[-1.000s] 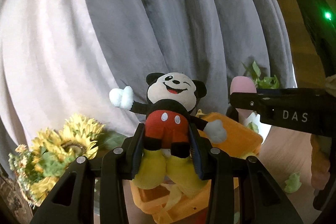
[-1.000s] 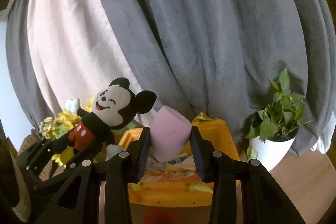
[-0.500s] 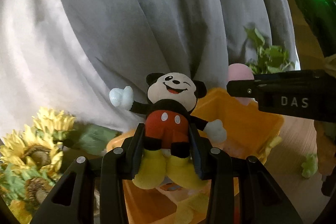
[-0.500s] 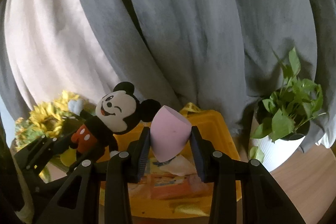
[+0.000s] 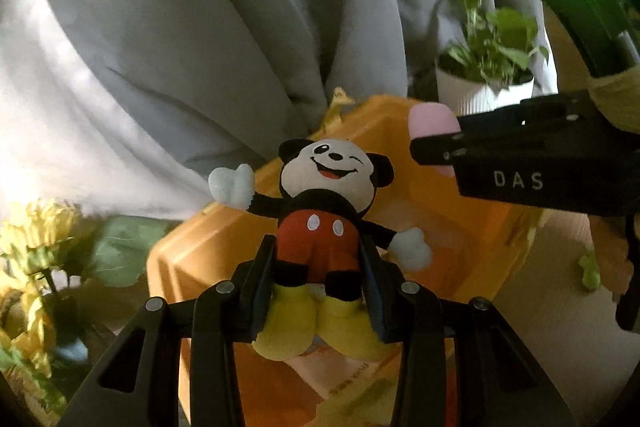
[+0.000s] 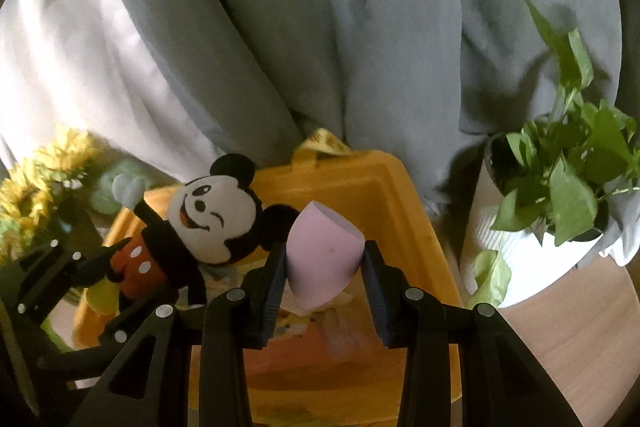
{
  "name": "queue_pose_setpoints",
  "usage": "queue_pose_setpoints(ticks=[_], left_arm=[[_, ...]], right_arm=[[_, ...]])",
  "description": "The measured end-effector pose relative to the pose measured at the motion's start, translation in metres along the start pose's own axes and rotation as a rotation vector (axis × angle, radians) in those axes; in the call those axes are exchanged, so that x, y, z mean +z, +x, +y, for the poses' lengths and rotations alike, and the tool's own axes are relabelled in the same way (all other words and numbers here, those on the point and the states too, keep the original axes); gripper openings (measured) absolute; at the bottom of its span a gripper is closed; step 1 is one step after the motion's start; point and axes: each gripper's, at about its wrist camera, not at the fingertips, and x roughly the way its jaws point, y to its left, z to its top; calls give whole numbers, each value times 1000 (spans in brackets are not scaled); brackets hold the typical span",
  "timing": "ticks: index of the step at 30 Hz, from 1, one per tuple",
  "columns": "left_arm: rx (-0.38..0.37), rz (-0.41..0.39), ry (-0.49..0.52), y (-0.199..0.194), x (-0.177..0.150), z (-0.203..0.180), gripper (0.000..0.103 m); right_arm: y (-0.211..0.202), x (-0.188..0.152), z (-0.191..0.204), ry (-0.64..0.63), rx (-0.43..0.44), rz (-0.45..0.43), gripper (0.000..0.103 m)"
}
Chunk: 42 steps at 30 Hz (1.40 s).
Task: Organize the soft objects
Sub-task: 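Open both tools releasing the Mickey plush into the crate, then move both open tools back toward the pompom plush and frog toy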
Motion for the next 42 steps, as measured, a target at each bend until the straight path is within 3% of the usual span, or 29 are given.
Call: queue_pose_setpoints(ticks=[9, 12, 15, 19, 25, 42], left_arm=[[-29, 57, 11, 14, 3, 6, 44], [-10, 55, 5, 15, 5, 8, 60], [-2, 47, -19, 12, 4, 11, 63], [22, 37, -78, 5, 2, 16, 65], [43, 15, -190, -17, -1, 25, 65], [123, -100, -357, -103, -5, 5, 71]], right_arm=[[15, 0, 0, -15, -7, 47, 39], [16, 3, 1, -16, -7, 44, 40], [15, 4, 1, -18, -12, 37, 52], [12, 3, 2, -22, -15, 30, 53], [-3, 2, 1, -22, -14, 9, 53], [-87, -13, 0, -31, 3, -87, 53]])
